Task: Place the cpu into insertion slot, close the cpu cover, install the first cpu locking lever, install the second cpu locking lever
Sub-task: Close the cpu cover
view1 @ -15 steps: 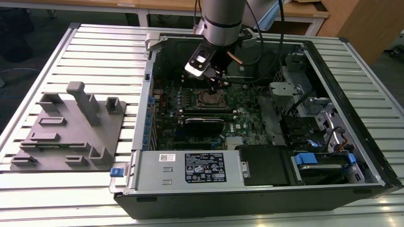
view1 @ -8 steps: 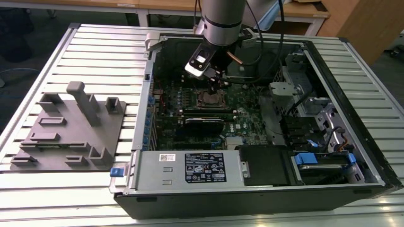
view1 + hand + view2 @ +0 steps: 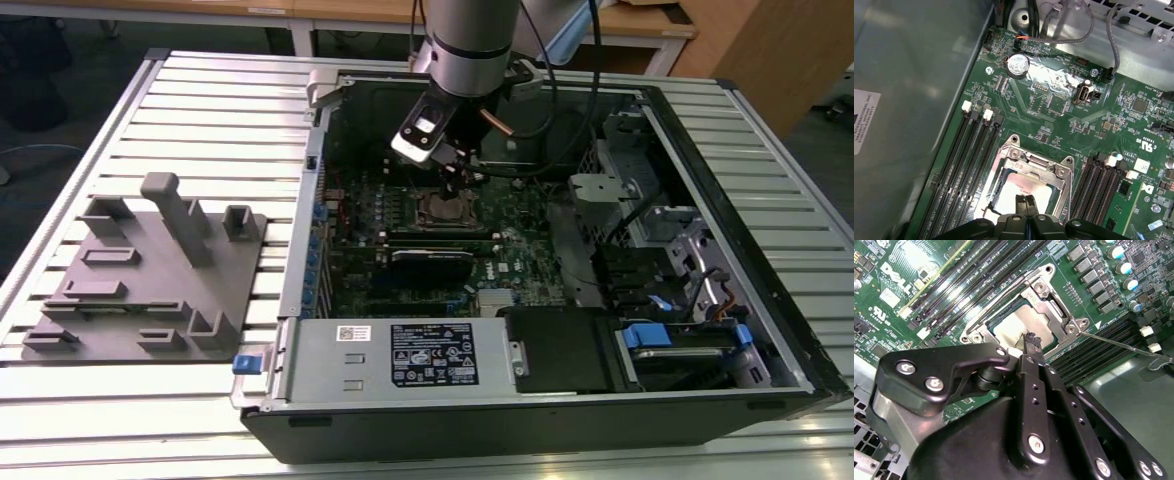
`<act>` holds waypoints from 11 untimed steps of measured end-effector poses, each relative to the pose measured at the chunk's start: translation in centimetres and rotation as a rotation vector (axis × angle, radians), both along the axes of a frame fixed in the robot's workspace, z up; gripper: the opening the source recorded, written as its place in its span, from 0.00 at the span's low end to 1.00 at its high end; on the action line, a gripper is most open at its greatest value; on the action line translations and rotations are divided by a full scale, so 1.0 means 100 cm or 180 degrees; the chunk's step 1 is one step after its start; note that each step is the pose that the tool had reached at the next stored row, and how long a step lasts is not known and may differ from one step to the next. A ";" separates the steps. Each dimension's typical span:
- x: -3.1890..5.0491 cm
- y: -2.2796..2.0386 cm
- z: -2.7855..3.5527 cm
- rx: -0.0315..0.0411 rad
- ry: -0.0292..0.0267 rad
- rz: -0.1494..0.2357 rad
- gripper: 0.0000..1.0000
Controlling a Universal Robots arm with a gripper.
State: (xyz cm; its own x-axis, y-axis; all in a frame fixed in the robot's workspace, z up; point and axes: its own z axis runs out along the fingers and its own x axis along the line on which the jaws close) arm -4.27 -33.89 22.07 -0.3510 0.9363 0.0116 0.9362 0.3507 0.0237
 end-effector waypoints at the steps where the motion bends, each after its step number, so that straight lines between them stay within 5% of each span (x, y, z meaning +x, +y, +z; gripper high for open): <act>1: 0.0000 0.0000 0.0000 0.0000 0.0000 0.0000 0.11; 11: 0.0000 0.0000 0.0000 0.0006 0.0000 0.0054 0.11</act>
